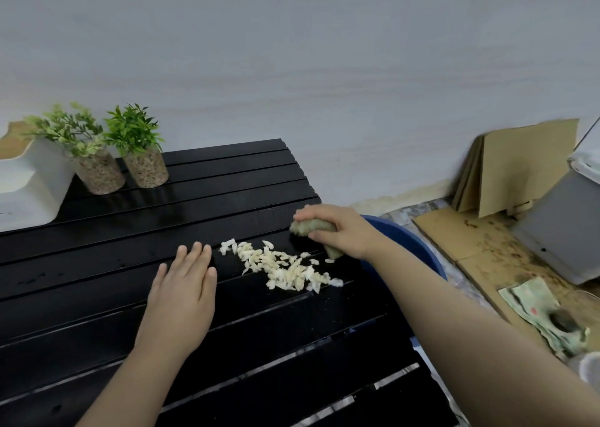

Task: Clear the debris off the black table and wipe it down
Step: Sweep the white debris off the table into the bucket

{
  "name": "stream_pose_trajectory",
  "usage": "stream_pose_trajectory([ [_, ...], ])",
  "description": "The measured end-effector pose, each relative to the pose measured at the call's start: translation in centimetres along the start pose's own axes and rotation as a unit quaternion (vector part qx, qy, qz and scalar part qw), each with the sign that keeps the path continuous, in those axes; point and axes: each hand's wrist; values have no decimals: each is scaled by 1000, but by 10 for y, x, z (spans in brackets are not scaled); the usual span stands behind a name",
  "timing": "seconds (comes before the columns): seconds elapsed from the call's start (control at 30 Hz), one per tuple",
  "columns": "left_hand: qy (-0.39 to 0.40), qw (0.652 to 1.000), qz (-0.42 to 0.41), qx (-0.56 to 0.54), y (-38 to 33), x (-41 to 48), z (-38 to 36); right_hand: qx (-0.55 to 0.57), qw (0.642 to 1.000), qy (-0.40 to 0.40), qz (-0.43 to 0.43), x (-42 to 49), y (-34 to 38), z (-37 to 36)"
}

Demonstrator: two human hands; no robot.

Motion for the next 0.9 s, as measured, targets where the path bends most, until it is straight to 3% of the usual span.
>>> stream_pose_trajectory([
  [0.13,6,1000,2,-21,-2,3,0,-39,995,75,46,-16,17,-6],
  [0.23,18,996,13,-86,2,5,6,11,998,23,52,1,30,-1],
  [0.3,11,998,21,-57,7,1,9,1,999,-26,40,27,31,-1],
  [0.37,0,1000,24,11,10,-4,8,-37,999,-19,8,55,27,-9],
  [0.5,-25,997,39,67,9,-4,3,-115,992,51,15,94,17,-41],
  [0.73,-27,997,43,58,14,-2,0,-43,970,223,90,107,46,-71],
  [0.9,-24,996,48,66,15,0,1,13,946,313,85,69,50,-49],
])
Point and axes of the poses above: each hand's wrist, its own x-axis towards the middle knuckle, its own z-axis out of the back of the hand, y = z × x, and after that the axes turned 12 degrees about z, right-handed
